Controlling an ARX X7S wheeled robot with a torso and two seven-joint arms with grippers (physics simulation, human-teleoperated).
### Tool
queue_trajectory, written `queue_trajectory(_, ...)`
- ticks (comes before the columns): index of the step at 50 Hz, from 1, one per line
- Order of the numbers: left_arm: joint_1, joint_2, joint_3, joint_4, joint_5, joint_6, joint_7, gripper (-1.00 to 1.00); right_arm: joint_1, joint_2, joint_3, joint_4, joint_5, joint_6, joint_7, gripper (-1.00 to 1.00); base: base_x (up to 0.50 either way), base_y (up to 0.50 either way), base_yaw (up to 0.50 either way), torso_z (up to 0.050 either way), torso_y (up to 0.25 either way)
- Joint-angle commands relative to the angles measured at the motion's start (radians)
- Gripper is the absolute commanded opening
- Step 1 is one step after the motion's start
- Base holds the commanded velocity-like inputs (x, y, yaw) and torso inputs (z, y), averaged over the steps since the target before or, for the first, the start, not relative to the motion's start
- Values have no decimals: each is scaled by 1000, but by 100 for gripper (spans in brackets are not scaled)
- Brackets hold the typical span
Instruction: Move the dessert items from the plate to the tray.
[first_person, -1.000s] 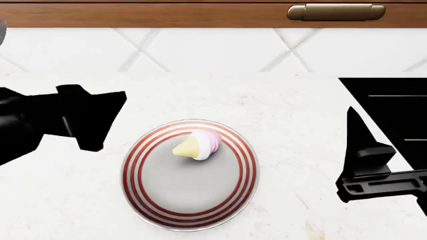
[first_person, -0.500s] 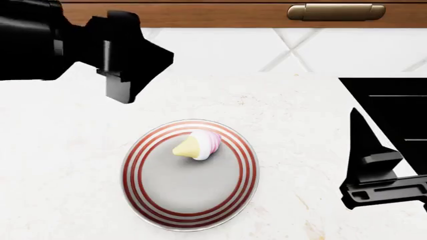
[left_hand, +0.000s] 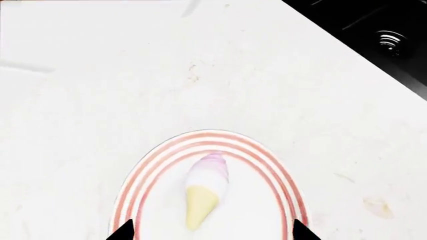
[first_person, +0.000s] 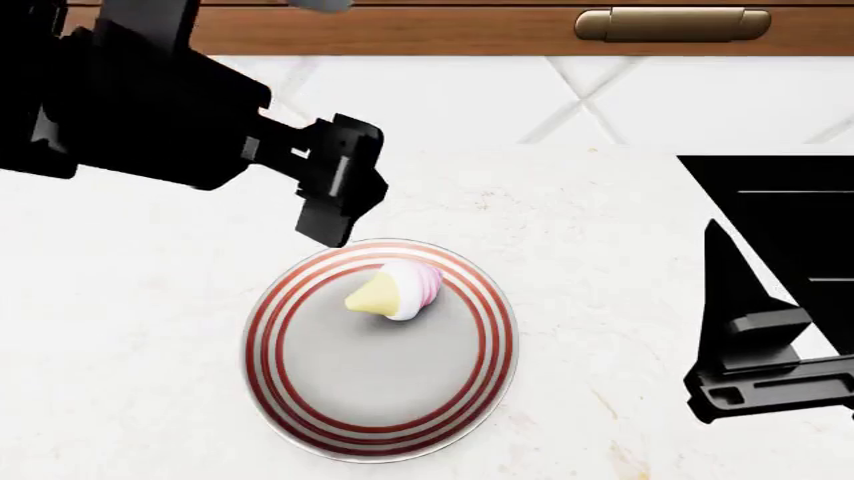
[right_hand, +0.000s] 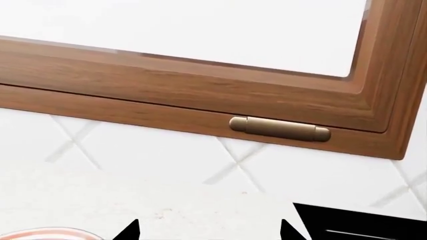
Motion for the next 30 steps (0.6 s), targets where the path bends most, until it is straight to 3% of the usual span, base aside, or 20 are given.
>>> queue_trajectory(1, 28, 33, 66, -35, 14, -19, 0, 100, -14, -16, 28, 3, 5, 24, -2, 100, 0, 0, 0, 0, 0)
queue_trajectory(30, 81, 55, 121, -38, 42, -41, 31, 100, -11, -31, 33, 11, 10, 46, 7, 100, 0, 0, 0, 0, 0)
